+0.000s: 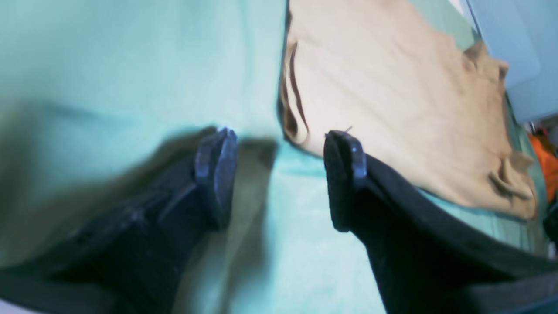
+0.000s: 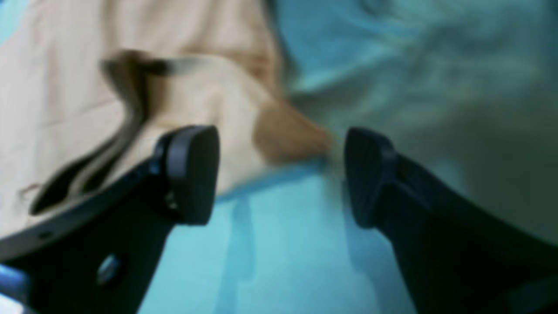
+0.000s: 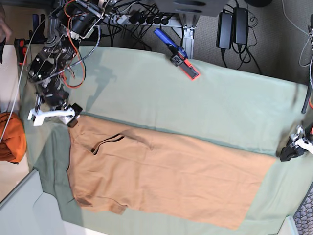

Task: Fold the T-shirt properly
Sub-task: 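Drag the held T-shirt across the cloth toward the robot base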

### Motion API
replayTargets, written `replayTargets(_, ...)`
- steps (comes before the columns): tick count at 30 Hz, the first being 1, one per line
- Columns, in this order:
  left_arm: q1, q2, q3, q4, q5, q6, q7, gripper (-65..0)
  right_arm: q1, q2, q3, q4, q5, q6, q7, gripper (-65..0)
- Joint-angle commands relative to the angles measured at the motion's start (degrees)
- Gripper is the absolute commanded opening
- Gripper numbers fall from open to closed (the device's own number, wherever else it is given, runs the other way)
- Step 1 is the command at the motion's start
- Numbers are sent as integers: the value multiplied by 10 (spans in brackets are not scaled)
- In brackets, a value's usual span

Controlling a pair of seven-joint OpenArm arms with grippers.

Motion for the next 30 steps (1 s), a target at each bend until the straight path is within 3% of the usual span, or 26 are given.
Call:
replayTargets(1, -6, -13, -3, 9, -14, -7, -10, -294, 2, 8, 7, 9, 10, -3, 14, -207)
replayTargets(10, 2, -13, -3, 9, -15, -7, -11, -294, 7, 8, 13, -58, 30, -2, 56, -207)
replayTargets(17, 3, -13, -3, 9, -15, -7, -11, -294, 38, 5, 12, -86, 52, 29, 57, -208)
replayTargets(30, -1, -5, -3, 9, -28, -7, -28, -293, 43, 3, -34, -86, 60, 31, 63, -210)
